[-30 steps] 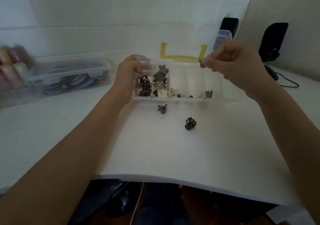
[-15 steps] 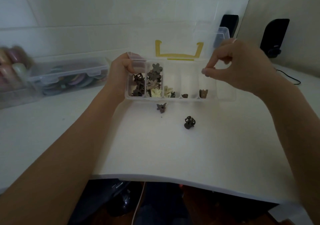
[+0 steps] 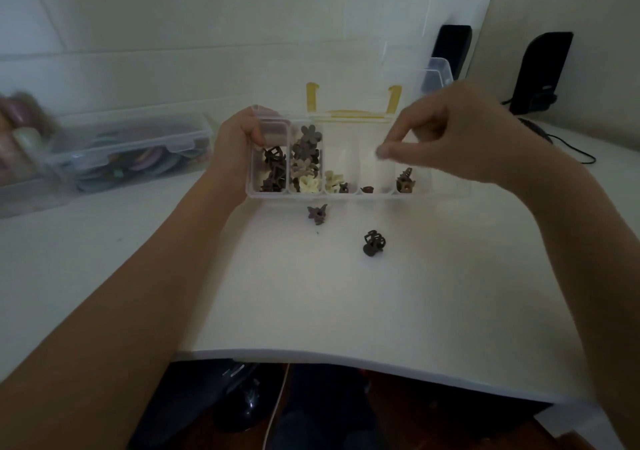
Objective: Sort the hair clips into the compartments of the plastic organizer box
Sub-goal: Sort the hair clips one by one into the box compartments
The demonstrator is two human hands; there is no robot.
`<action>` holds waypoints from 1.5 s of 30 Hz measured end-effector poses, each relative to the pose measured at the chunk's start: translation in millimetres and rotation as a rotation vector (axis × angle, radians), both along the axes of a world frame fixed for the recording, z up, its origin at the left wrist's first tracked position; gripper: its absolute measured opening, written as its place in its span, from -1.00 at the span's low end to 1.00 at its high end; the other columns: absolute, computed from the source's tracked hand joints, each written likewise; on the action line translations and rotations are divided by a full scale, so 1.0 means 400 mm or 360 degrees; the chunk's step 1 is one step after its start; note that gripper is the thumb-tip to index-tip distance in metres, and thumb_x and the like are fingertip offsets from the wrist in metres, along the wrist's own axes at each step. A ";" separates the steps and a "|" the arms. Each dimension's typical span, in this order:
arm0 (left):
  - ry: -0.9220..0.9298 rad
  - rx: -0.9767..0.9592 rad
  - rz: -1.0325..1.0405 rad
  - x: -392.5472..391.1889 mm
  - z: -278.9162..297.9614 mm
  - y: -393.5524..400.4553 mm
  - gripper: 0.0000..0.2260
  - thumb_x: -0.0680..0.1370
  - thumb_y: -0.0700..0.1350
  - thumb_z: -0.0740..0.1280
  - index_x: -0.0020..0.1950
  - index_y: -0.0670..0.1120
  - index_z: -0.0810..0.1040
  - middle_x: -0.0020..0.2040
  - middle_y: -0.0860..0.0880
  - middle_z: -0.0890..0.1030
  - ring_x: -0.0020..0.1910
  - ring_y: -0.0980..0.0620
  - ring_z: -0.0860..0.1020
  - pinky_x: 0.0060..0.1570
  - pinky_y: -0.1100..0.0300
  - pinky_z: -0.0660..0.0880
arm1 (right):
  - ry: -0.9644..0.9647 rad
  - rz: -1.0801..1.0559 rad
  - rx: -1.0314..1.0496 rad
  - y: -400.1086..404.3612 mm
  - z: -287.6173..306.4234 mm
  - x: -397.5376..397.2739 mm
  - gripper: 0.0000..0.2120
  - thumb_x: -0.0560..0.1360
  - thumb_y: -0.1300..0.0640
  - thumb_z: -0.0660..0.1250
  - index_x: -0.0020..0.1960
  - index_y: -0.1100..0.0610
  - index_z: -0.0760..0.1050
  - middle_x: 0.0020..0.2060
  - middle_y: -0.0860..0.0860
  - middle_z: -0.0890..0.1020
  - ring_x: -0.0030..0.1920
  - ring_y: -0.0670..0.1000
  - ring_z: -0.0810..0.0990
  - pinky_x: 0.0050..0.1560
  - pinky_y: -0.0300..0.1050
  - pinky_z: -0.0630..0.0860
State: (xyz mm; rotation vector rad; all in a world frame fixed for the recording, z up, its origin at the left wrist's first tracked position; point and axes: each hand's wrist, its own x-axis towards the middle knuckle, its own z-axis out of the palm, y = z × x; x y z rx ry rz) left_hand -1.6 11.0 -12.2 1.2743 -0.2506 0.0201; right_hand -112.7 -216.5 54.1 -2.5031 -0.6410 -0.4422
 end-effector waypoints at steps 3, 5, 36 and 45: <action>0.0000 0.0014 0.0004 -0.003 0.000 -0.001 -0.75 -0.05 -0.21 0.18 -0.46 -0.04 0.53 -0.36 -0.01 0.53 -0.31 -0.01 0.48 -0.26 0.19 0.34 | 0.0346 0.0141 -0.0329 0.030 -0.008 -0.009 -0.91 0.33 -0.04 0.46 -0.22 -0.05 0.67 -0.67 -0.07 0.31 -0.60 -0.09 0.24 -0.49 -0.43 0.23; -0.0034 -0.0005 -0.0012 -0.004 0.001 -0.002 -0.76 -0.09 -0.18 0.21 -0.47 -0.04 0.52 -0.37 -0.01 0.52 -0.31 -0.01 0.46 -0.28 0.18 0.34 | 0.0469 0.0139 -0.0494 0.044 -0.018 -0.009 -0.87 0.29 -0.10 0.46 -0.18 -0.13 0.67 -0.68 -0.09 0.34 -0.60 -0.10 0.27 -0.46 -0.38 0.22; 0.0111 0.0065 0.0052 -0.012 0.007 0.031 -0.79 0.01 -0.12 0.19 -0.46 -0.06 0.56 -0.36 0.01 0.61 -0.32 -0.03 0.51 -0.20 0.18 0.35 | 0.0301 -0.0337 0.0022 -0.123 -0.047 0.057 -0.91 0.34 0.08 0.51 -0.16 0.05 0.70 -0.59 0.05 0.34 -0.62 -0.10 0.16 -0.58 -0.40 0.09; 0.0107 0.0083 0.0040 -0.011 0.003 0.033 -0.70 -0.06 -0.10 0.22 -0.36 -0.04 0.50 -0.32 0.01 0.61 -0.26 -0.05 0.50 -0.18 0.17 0.36 | 0.0149 -0.0353 0.0155 -0.109 -0.052 0.058 -0.90 0.39 0.14 0.47 -0.11 0.12 0.69 -0.52 0.08 0.54 -0.64 -0.11 0.22 -0.59 -0.43 0.17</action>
